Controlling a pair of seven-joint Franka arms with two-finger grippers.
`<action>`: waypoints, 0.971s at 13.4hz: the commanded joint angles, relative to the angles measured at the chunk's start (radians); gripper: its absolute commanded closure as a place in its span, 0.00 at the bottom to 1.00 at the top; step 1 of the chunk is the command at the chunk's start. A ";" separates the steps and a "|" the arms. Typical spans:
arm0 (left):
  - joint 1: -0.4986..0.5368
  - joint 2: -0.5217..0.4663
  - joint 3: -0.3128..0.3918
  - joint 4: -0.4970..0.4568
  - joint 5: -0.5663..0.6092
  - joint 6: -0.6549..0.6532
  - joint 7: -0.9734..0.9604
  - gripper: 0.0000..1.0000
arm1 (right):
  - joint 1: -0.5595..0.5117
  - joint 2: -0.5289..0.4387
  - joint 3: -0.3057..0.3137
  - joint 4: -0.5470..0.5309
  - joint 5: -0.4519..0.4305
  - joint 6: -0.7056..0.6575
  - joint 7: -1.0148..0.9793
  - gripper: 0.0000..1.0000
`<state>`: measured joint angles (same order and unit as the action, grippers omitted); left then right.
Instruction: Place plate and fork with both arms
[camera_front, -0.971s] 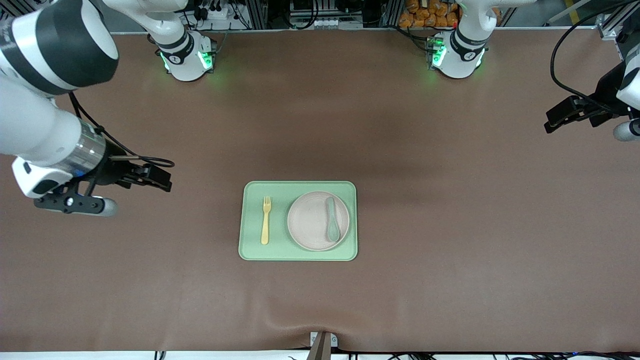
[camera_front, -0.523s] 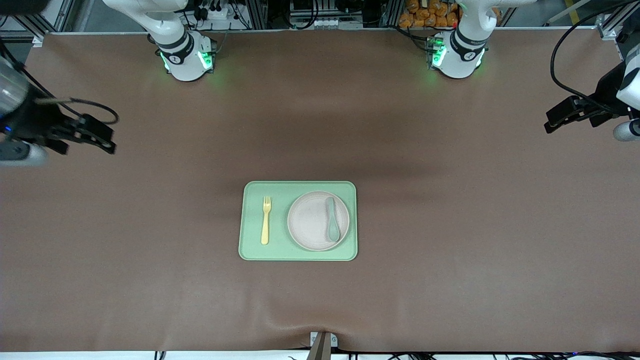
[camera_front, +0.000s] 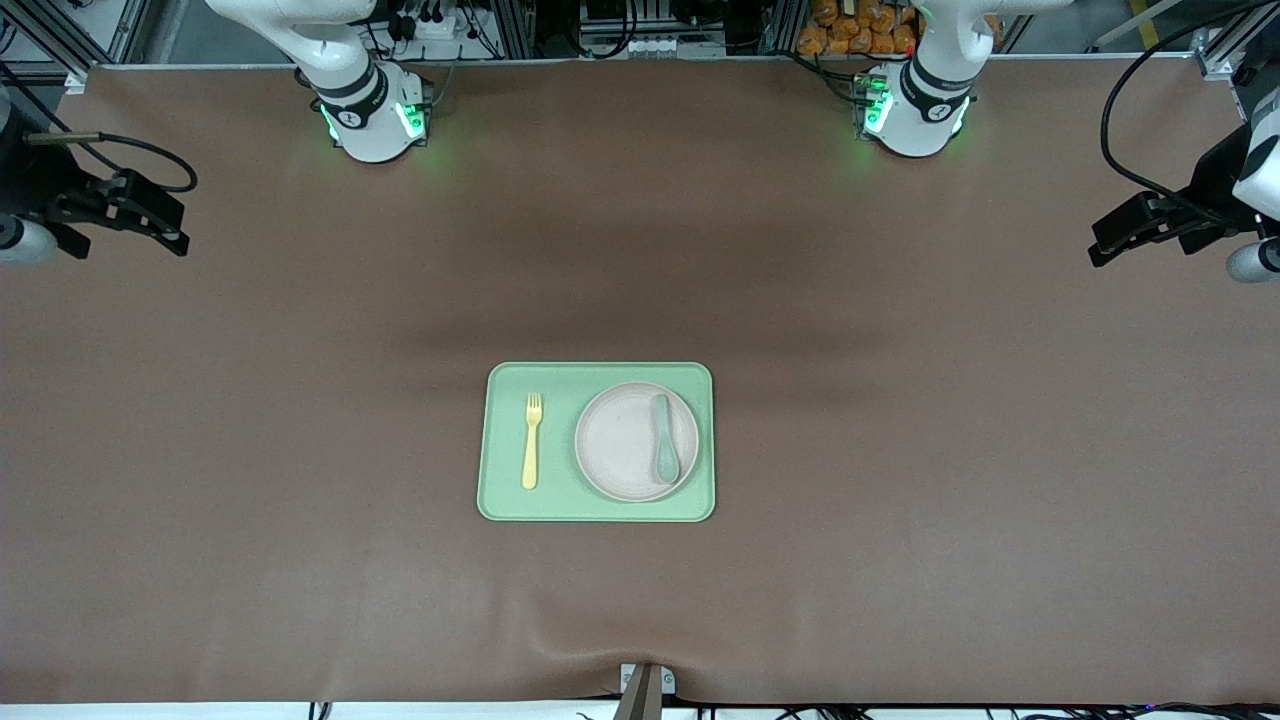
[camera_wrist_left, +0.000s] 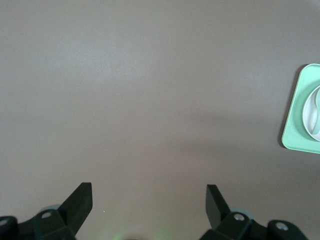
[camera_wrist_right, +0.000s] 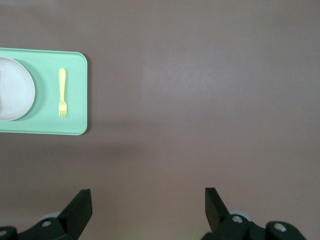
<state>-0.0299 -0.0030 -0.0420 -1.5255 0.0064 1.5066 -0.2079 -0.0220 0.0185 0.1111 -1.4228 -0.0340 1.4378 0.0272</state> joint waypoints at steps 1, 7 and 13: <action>-0.007 -0.018 0.007 -0.004 -0.017 0.003 0.007 0.00 | 0.001 -0.049 -0.065 -0.100 -0.001 0.064 -0.111 0.00; -0.010 -0.037 0.005 -0.004 -0.017 -0.026 0.010 0.00 | 0.001 -0.035 -0.108 -0.091 -0.006 0.105 -0.204 0.00; -0.013 -0.066 -0.019 -0.009 -0.016 -0.066 0.007 0.00 | 0.002 -0.025 -0.165 -0.085 0.000 0.107 -0.227 0.00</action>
<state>-0.0428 -0.0494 -0.0600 -1.5222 0.0054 1.4512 -0.2078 -0.0224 0.0038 -0.0333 -1.4920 -0.0351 1.5335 -0.1816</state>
